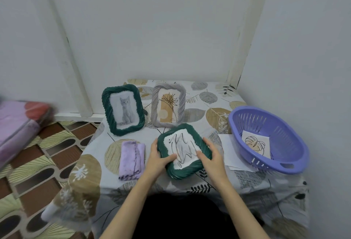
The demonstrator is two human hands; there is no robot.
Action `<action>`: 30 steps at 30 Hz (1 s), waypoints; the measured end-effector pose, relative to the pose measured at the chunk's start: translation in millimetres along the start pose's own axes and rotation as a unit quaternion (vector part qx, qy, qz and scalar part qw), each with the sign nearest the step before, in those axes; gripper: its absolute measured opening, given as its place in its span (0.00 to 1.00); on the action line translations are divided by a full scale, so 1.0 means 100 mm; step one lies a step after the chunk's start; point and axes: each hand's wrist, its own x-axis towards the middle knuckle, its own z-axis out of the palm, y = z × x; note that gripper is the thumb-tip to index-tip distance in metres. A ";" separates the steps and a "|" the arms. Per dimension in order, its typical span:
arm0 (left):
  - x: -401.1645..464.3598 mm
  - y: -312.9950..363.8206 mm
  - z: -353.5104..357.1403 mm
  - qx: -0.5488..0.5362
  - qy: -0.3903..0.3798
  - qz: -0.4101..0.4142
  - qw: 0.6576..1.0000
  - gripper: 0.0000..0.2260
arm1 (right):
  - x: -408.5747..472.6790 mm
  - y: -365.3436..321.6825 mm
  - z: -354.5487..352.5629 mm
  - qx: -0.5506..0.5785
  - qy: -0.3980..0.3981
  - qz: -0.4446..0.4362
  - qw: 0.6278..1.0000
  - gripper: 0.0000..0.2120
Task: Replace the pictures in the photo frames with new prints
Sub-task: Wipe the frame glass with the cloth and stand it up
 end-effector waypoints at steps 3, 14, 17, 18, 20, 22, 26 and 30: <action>0.04 -0.04 -0.11 0.176 -0.022 0.020 0.984 0.42 | -0.04 0.26 -0.01 -0.179 -0.069 0.014 0.981 0.32; 0.13 0.02 -0.21 0.513 0.069 0.131 0.846 0.20 | -0.12 0.66 0.02 -0.526 -0.083 0.001 0.846 0.57; 0.06 0.05 -0.55 0.474 0.239 0.082 0.844 0.19 | -0.11 0.67 0.03 -0.528 -0.089 0.000 0.845 0.59; 0.03 0.08 -0.67 0.460 0.261 0.014 0.849 0.20 | -0.11 0.67 0.03 -0.530 -0.091 0.000 0.843 0.59; -0.02 0.14 -0.82 0.430 0.252 -0.123 0.858 0.21 | -0.11 0.66 0.03 -0.531 -0.094 0.006 0.842 0.59; -0.02 0.15 -0.86 0.413 0.225 -0.153 0.869 0.15 | -0.11 0.63 0.03 -0.528 -0.096 0.020 0.843 0.57; 0.00 0.23 -0.83 0.249 0.129 -0.124 0.952 0.12 | -0.11 0.50 0.09 -0.423 -0.082 0.000 0.902 0.44; -0.12 0.42 -0.62 0.071 0.022 -0.116 0.990 0.05 | -0.12 0.15 0.33 -0.156 -0.087 -0.106 0.978 0.29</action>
